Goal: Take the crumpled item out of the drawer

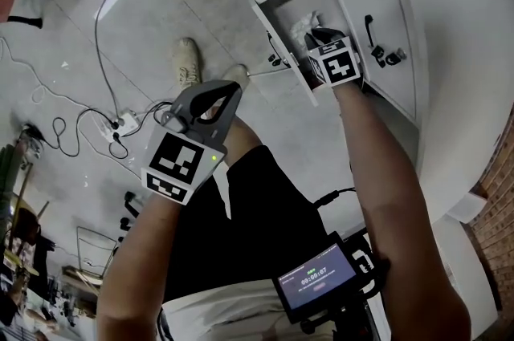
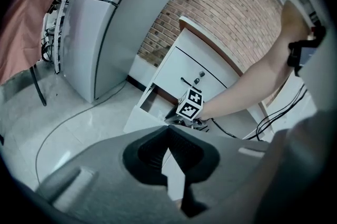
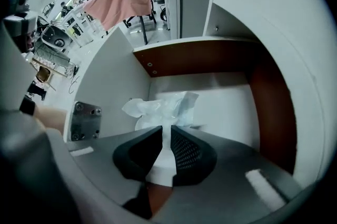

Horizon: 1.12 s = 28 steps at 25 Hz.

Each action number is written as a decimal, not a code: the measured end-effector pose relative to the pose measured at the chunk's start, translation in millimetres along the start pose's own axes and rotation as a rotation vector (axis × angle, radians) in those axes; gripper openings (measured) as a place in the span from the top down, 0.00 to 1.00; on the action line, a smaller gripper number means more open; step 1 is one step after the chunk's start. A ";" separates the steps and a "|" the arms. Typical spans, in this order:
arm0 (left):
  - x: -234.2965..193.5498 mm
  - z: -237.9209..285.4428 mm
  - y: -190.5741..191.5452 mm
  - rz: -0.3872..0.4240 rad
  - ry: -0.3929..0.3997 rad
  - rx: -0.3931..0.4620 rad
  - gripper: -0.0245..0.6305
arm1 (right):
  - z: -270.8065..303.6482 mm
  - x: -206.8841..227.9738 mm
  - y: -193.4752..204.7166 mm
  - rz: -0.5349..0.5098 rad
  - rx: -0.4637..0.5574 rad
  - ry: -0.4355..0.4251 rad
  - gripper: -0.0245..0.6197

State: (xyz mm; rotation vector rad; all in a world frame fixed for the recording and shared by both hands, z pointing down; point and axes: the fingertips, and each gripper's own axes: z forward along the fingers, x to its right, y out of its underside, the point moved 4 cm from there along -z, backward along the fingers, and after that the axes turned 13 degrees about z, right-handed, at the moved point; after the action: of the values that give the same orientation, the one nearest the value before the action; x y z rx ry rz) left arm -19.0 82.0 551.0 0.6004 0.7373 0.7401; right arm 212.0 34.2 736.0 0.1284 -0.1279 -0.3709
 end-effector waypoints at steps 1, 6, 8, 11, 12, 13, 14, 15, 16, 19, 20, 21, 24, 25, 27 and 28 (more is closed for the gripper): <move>3.4 -1.6 -1.8 0.005 0.000 -0.002 0.96 | -3.5 -1.9 0.5 -0.001 0.007 -0.002 0.88; 19.1 -14.4 -15.8 0.012 -0.012 0.007 0.96 | -26.0 -3.2 5.0 0.014 0.040 0.018 0.88; 26.2 -19.8 -19.8 0.006 -0.013 0.010 0.96 | -36.6 -4.6 7.6 0.034 0.058 0.021 0.88; 33.9 -24.0 -22.7 0.008 -0.004 0.007 0.96 | -49.0 -8.1 10.1 0.047 0.083 0.021 0.88; 35.2 -24.7 -23.7 0.013 0.001 0.006 0.96 | -52.1 -8.7 10.9 0.051 0.087 0.023 0.88; 36.0 -25.5 -24.6 0.018 0.007 0.005 0.96 | -54.6 -9.1 12.1 0.057 0.088 0.026 0.88; 36.3 -26.5 -25.1 0.024 0.014 0.004 0.96 | -56.9 -9.7 13.5 0.065 0.089 0.029 0.88; 36.0 -27.8 -25.1 0.028 0.020 0.002 0.96 | -59.2 -10.8 14.7 0.074 0.090 0.032 0.88; 35.3 -29.7 -24.4 0.030 0.025 -0.002 0.96 | -61.8 -12.5 15.3 0.084 0.091 0.036 0.88; 33.1 -37.3 -23.8 0.032 0.034 -0.010 0.96 | -72.4 -19.2 14.8 0.112 0.110 0.045 0.88; 31.3 -39.7 -26.2 0.038 0.038 -0.007 0.96 | -76.3 -20.9 14.1 0.123 0.122 0.049 0.88; 28.9 -42.2 -29.0 0.046 0.043 -0.006 0.96 | -80.5 -22.5 13.8 0.136 0.134 0.054 0.88; 20.9 -50.9 -36.0 0.065 0.055 -0.011 0.96 | -93.8 -29.2 14.0 0.168 0.157 0.070 0.88; 19.2 -54.1 -38.4 0.075 0.059 -0.015 0.96 | -98.7 -32.2 13.7 0.174 0.164 0.073 0.88; 18.4 -61.5 -44.0 0.097 0.074 -0.022 0.96 | -110.5 -38.4 14.2 0.189 0.183 0.073 0.88; 18.3 -65.6 -47.3 0.104 0.082 -0.024 0.96 | -117.5 -41.3 14.6 0.198 0.191 0.072 0.88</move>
State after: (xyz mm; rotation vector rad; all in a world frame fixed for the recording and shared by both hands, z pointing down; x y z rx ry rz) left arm -42.1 82.5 471.4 0.5927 0.7759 0.8730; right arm 196.3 74.8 618.5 0.3145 -0.1036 -0.1555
